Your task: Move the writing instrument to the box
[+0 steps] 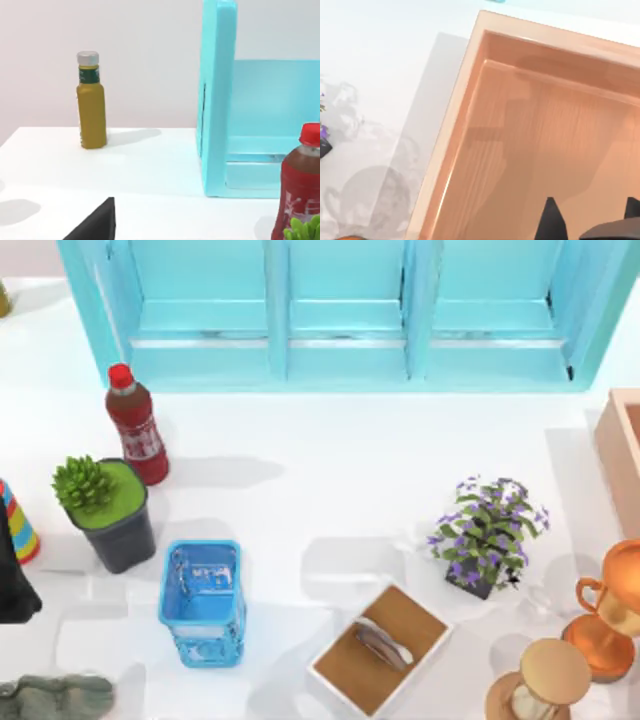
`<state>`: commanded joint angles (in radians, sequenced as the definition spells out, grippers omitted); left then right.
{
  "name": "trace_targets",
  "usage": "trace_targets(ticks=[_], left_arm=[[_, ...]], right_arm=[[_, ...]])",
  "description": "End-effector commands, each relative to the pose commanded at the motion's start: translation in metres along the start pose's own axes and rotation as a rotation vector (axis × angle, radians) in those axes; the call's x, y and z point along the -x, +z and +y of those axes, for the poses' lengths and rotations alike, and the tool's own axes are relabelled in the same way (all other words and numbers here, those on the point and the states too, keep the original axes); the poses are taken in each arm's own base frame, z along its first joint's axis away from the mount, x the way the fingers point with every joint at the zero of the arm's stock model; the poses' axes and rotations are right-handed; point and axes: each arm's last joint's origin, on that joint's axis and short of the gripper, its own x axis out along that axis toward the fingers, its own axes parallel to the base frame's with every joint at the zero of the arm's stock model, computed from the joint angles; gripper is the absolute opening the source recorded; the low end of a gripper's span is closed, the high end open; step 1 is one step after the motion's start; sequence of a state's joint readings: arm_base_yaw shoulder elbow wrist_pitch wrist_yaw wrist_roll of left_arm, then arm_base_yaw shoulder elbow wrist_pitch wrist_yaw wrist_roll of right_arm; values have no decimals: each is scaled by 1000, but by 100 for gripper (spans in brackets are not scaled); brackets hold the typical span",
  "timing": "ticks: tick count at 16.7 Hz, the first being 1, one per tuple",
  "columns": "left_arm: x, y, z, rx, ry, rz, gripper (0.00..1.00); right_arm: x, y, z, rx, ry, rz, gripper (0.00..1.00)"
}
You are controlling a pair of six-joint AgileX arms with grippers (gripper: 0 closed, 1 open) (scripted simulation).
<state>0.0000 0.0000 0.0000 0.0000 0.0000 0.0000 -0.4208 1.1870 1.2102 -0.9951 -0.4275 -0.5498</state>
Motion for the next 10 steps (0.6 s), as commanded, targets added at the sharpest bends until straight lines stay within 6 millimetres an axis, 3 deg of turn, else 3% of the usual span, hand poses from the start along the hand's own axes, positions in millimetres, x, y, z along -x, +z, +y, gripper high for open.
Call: trace_targets(ticks=[4,10], left_arm=[[0,0,0,0,0,0,100],[0,0,0,0,0,0,100]], right_arm=[[-7,-1,0,0,6,7,0],[-50,-17,-1,5,-5,-7,0]])
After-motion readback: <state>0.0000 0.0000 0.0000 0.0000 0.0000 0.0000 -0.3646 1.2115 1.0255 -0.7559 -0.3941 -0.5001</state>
